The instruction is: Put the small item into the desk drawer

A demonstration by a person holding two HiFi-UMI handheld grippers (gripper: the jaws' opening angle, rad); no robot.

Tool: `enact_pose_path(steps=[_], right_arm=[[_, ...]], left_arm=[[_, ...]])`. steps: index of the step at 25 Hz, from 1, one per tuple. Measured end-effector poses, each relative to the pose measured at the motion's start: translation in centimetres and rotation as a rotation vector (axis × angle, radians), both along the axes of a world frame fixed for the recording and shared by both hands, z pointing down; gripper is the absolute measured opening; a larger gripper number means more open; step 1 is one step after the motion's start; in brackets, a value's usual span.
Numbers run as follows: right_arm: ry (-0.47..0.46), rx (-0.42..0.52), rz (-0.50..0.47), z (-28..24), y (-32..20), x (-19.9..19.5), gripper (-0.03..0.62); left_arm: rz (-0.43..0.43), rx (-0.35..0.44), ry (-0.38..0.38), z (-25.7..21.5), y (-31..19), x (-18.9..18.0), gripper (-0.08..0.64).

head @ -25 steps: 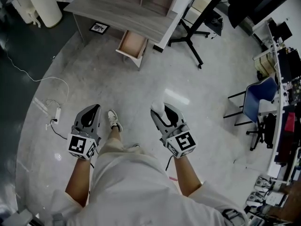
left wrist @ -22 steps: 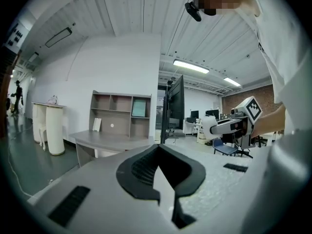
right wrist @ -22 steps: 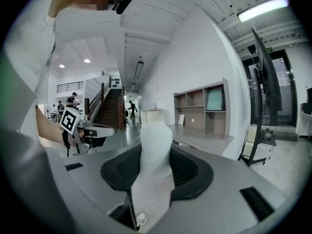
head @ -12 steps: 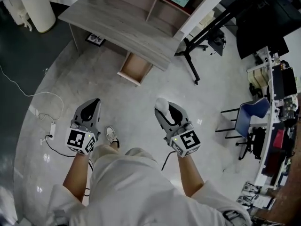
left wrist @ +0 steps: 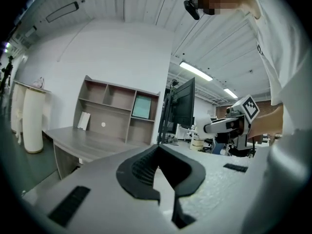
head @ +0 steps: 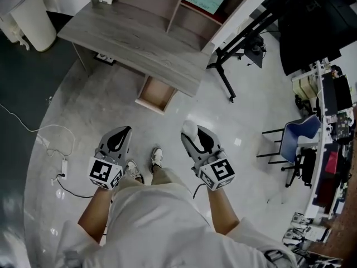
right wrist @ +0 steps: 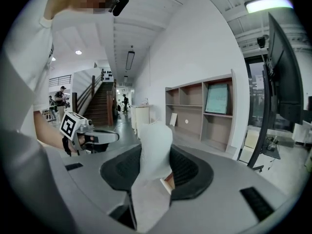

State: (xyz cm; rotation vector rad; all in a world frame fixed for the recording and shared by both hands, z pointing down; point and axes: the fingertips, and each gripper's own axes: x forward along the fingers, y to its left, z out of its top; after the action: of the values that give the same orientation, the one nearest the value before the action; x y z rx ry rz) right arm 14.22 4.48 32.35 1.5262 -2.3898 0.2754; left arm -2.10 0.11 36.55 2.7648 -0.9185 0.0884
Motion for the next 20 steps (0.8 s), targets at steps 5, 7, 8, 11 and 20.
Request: enact_pose_path(steps=[5,7,8,11,20], right_arm=[[-0.015,0.065,-0.013,-1.4,-3.5,3.1,0.161],[-0.020,0.080,-0.027,-2.0,-4.8,4.3,0.161],[-0.026,0.086,-0.032,-2.3,-5.5,4.9,0.161],[-0.049,0.096,-0.052,-2.4,-7.6,5.6,0.161],[-0.027,0.032,-0.143,0.7,-9.7,6.9,0.161]], left_arm=[[-0.017,0.057,-0.020,-2.2,-3.2,3.0,0.005],[-0.020,0.102,-0.025,-4.2,-4.2,4.1,0.005],[-0.018,0.125,-0.037,-5.0,-4.7,4.6,0.005],[-0.056,0.156,-0.060,-6.2,-6.4,4.8,0.005],[-0.231,0.122,-0.105,-4.2,-8.6,1.9,0.005]])
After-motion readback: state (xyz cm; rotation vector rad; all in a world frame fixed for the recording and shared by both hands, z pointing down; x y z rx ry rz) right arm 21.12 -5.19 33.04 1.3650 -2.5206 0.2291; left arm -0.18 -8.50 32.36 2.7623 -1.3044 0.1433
